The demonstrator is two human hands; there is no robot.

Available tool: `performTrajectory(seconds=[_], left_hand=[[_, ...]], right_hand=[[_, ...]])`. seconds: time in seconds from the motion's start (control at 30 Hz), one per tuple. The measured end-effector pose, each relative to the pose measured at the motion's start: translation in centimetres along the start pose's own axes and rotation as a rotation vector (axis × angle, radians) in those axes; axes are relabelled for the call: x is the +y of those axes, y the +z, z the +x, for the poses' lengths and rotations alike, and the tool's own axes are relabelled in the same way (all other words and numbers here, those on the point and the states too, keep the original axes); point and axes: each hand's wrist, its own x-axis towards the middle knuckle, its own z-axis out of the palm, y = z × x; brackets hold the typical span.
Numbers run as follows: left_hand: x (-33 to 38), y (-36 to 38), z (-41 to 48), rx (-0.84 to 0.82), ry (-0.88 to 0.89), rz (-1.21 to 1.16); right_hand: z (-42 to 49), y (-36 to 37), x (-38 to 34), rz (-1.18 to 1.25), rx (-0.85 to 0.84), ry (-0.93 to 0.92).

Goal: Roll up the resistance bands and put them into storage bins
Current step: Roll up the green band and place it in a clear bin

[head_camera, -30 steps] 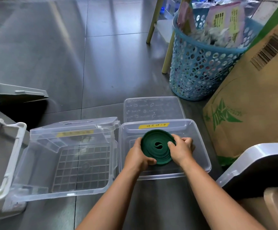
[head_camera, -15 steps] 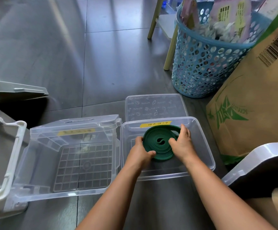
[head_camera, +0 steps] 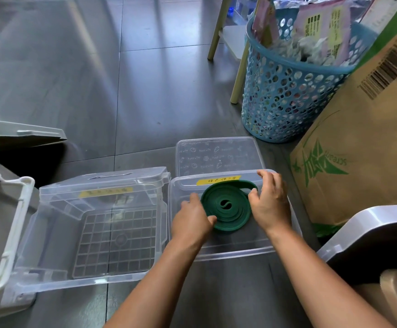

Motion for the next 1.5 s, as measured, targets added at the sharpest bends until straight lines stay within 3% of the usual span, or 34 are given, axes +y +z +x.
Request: performTrajectory(seconds=[0.07,0.2,0.37,0.53,0.93,1.17,1.5], left_hand=[[1.3,-1.4,0.3,0.167,0.124,-0.019],[3.3,-5.3,5.7,0.374,0.224,-0.136],[2.2,-6.7,12.7,0.104,0.072,0.305],[1.9,-6.0,13.7,-0.058,0.023,0.450],[1.1,-3.8,14.3,0.052,-0.138,0.434],[1.6,-3.4,14.4,0.092,-0.206,0.481],[2.0,-3.6,15.3,0.008,-0.230,0.311]], right_hand=[[0.6,-0.3,0.6,-0.130,0.081,-0.035],[0.5,-1.0,1.4,-0.355,-0.196,0.158],[-0.6,-2.2,3.2,-0.457,-0.276,0.091],[-0.8,-2.2,3.7,-0.468,-0.248,0.199],[-1.8,-2.2,3.7,0.026,-0.072,0.374],[-2.1,-2.5,4.0,0.067,-0.072,0.389],[-1.6,-2.4,3.8,0.038,-0.105,0.411]])
